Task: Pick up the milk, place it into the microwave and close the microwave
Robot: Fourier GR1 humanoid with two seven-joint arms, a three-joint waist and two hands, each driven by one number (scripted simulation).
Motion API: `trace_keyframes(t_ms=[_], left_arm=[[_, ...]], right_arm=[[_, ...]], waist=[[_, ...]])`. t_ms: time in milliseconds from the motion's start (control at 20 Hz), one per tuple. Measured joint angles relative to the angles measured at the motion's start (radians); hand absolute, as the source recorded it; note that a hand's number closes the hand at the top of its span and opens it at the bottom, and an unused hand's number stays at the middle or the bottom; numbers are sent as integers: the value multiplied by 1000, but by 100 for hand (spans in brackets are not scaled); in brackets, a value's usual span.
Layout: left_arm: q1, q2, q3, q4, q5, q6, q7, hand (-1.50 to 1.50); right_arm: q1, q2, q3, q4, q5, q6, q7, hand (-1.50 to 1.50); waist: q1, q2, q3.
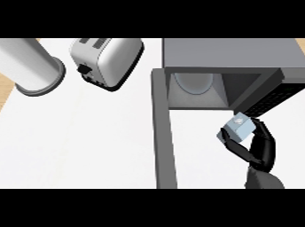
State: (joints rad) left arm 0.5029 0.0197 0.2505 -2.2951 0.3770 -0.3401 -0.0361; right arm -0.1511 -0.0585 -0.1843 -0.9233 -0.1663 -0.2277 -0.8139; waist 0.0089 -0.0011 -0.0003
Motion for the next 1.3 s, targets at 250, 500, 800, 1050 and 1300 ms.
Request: trace_keyframes(t_ms=[250,500,800,1050,1300], left_arm=[[10,-13,-1,15,-11,-19,-24,-150],[32,-15,-20,-3,-12,-18,-18,-150],[34,-9,6,3,21,-32,-15,-150],[35,-9,34,0,49,-47,2,-150],[1,-12,42,37,40,-45,-6,-150]], right_arm=[[23,25,37,-113,-10,-49,33,150],[27,-33,79,-131,-11,92,18,150],[51,-125,117,-156,-35,317,0,150],[83,-127,159,-300,-48,366,96,150],[73,-98,209,-425,11,291,201,150]], waist=[[-4,-1,0],[-1,0,0],[-4,0,0],[-6,-1,0],[-6,-1,0]])
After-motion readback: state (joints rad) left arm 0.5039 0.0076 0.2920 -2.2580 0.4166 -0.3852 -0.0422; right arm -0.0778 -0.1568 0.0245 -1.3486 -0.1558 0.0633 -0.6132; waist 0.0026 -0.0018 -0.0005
